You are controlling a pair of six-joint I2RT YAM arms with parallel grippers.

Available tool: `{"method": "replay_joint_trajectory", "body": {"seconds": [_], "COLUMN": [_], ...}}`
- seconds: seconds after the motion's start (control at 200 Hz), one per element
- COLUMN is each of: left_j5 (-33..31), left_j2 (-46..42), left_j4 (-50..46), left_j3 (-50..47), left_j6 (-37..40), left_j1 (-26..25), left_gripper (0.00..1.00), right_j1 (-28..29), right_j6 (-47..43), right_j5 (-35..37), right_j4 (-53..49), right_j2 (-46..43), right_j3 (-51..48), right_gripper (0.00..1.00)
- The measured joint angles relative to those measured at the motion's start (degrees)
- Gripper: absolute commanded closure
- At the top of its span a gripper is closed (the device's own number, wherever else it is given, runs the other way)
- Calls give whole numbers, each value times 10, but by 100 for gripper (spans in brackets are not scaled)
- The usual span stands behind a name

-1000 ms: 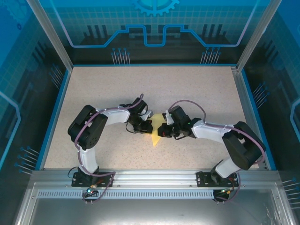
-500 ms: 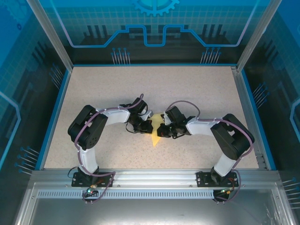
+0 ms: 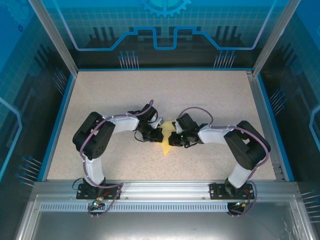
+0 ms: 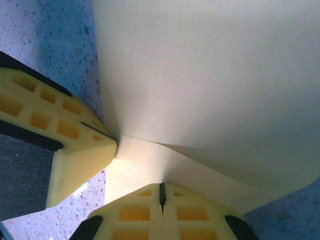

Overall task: Fold a paper plane with a square sheet of paper (pick it up from the middle)
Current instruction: Third fold the triangle at the center of the table.

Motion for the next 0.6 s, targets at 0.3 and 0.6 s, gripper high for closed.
{"method": "replay_joint_trajectory", "body": {"seconds": [0.3, 0.6], "left_j5": [-7, -7], "left_j2": [1, 5], "left_j4": [11, 10], "left_j3": [1, 7], "left_j6": [10, 10], "left_j1": [-4, -4], "left_gripper": [94, 95], "right_j1": [-27, -50], "right_j6": [24, 30], "right_j5": [-10, -6], "right_j4": [69, 72], "right_j2": [-16, -29], "right_j3": [-45, -57], "right_gripper": [100, 100]}}
